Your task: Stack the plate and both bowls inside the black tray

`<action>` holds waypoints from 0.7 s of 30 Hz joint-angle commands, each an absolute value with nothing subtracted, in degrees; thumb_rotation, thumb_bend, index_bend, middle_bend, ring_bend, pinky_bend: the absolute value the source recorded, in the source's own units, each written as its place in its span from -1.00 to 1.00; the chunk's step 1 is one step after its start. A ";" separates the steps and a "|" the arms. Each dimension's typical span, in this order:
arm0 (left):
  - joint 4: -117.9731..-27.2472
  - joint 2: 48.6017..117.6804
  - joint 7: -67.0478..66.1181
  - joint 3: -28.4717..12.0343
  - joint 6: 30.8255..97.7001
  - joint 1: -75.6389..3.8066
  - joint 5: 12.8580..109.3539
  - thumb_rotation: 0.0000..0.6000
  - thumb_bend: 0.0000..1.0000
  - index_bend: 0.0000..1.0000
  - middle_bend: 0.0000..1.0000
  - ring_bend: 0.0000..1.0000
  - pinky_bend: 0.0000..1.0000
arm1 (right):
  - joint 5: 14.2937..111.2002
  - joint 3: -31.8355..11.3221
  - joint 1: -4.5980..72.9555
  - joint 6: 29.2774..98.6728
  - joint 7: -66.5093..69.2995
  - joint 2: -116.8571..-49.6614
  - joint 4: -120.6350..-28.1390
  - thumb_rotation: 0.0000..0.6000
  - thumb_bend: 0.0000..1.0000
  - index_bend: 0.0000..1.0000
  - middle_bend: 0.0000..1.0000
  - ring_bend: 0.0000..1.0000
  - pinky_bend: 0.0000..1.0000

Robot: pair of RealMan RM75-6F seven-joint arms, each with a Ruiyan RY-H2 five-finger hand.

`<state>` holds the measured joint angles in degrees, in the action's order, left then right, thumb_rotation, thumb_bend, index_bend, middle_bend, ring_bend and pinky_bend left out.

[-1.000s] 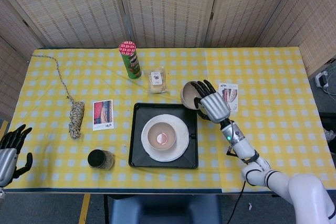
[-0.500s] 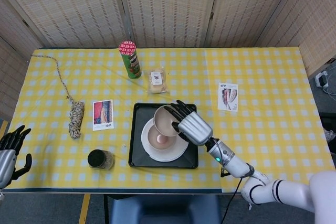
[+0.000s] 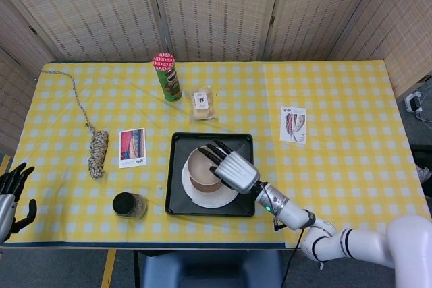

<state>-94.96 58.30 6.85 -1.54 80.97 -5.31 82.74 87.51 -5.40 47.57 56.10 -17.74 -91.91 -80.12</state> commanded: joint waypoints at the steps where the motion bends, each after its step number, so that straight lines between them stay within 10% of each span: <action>1: -95.13 58.40 6.54 -1.47 81.21 -5.23 83.06 1.00 0.31 -1.00 -1.00 -1.00 -1.00 | 87.77 -5.12 47.73 55.74 -16.87 -92.14 -79.80 1.00 -0.14 0.39 -0.88 -1.00 -1.00; 21: -95.39 57.97 7.21 -1.34 82.22 -4.75 84.16 1.00 0.31 -1.00 -1.00 -1.00 -1.00 | 87.15 -4.31 47.72 54.35 -18.52 -94.50 -77.29 1.00 -0.14 0.39 -0.88 -1.00 -1.00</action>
